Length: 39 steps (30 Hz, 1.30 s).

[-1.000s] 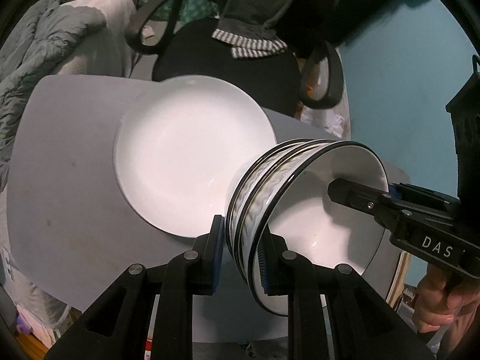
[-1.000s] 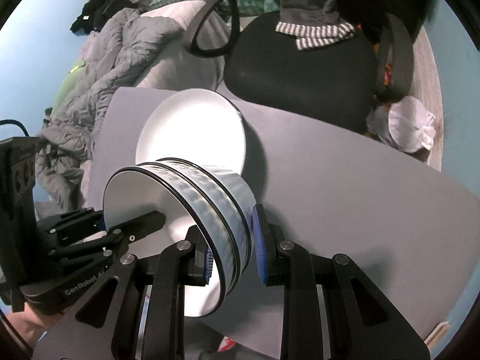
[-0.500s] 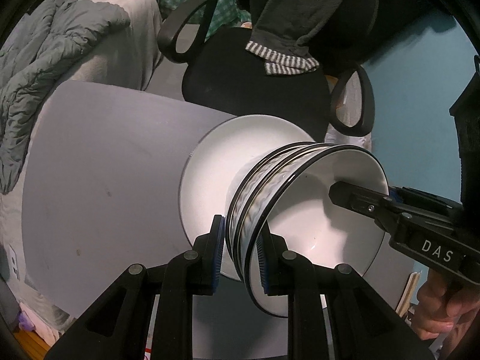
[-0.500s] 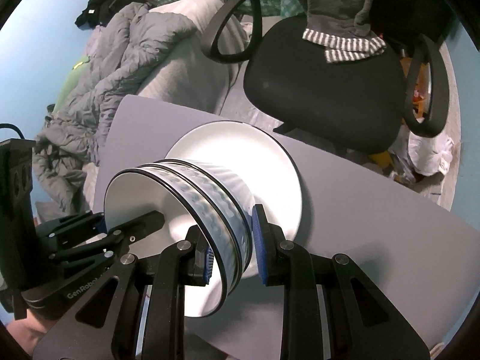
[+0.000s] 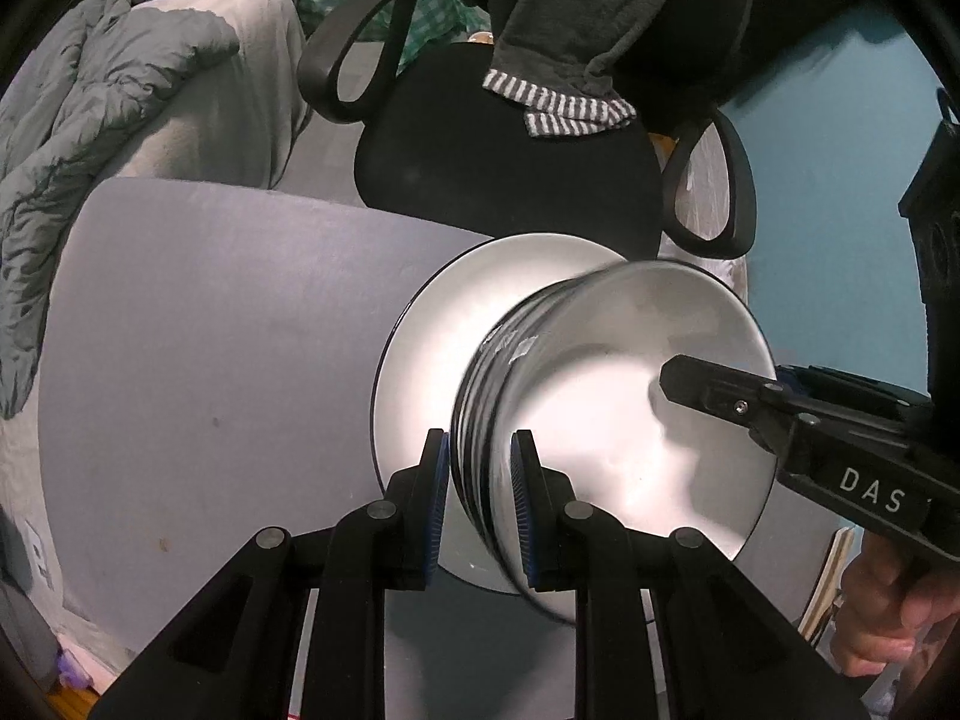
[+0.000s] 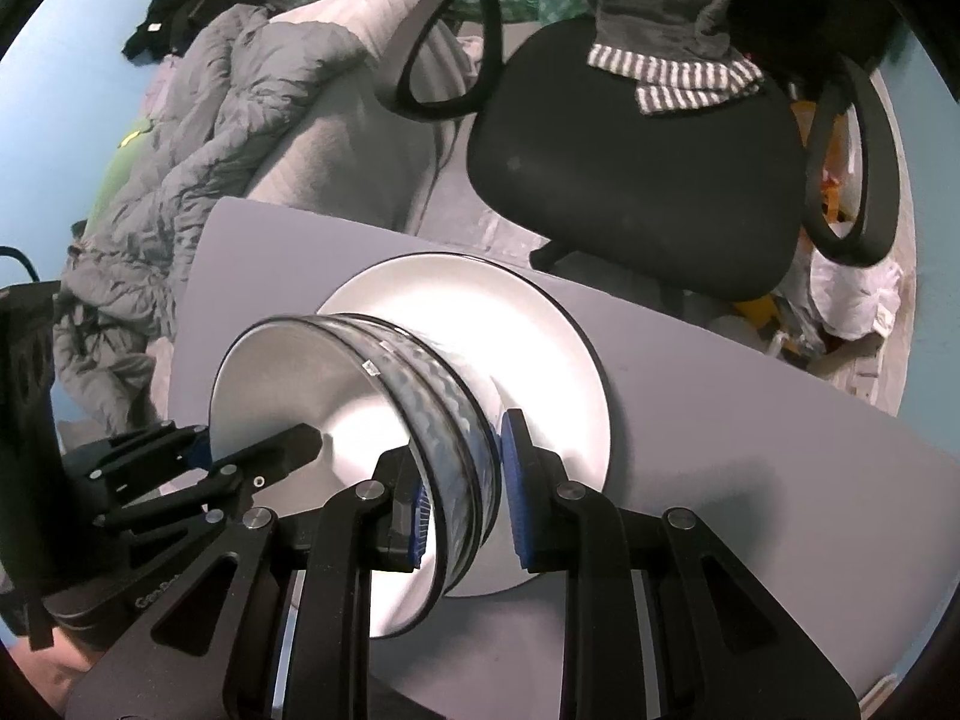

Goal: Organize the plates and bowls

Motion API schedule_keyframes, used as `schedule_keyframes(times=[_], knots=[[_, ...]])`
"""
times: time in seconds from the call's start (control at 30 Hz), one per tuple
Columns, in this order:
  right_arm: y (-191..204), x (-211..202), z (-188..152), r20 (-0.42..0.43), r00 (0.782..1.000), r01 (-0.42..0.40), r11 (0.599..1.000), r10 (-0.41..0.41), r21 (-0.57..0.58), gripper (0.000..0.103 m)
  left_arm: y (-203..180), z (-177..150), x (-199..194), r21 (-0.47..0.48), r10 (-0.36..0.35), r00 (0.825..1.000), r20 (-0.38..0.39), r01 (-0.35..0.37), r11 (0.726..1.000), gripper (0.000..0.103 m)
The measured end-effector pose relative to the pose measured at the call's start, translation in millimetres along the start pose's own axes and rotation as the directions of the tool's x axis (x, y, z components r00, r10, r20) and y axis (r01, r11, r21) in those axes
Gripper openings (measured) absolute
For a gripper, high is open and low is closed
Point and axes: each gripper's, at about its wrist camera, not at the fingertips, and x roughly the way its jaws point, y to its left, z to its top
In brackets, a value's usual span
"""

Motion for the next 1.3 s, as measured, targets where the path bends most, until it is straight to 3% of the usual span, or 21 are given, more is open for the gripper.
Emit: schedule_keyframes(times=[0.23, 0.37, 0.43, 0.6, 0.7, 0.97, 1.3], knots=[[0, -1, -1, 0.008, 1.0, 0.013, 1.0, -0.013, 0.014, 0.024, -1, -1, -1, 0.002, -0.009, 1.0, 0.014, 0.009, 1.0, 0.027], [4, -5, -3, 0.031, 0.999, 0.023, 1.0, -0.023, -0.003, 0.03, 0, -4, -7, -0.003, 0.007, 0.999, 0.034, -0.007, 1.0, 0.044], [6, -10, -3, 0.058, 0.997, 0.046, 0.999, -0.046, -0.012, 0.043, 0, -7, -11, -0.016, 0.01, 0.999, 0.045, -0.009, 1.0, 0.051], [8, -22, -5, 0.085, 0.992, 0.09, 0.996, -0.089, -0.012, 0.045, -3, -15, -28, -0.02, 0.046, 0.995, 0.09, -0.044, 0.999, 0.058], [10, -33, -9, 0.106, 0.985, 0.134, 0.991, -0.133, -0.007, 0.057, -6, -21, -46, -0.017, 0.067, 0.989, 0.135, -0.065, 0.998, 0.062], [22, -71, -21, 0.158, 0.974, 0.165, 0.986, -0.161, -0.014, 0.057, -20, -35, -97, 0.005, 0.114, 0.956, 0.269, -0.119, 0.993, 0.073], [37, -131, -35, 0.253, 0.957, 0.153, 0.988, -0.144, -0.018, 0.058, -31, -46, -150, -0.029, 0.088, 0.928, 0.362, -0.083, 0.996, 0.077]])
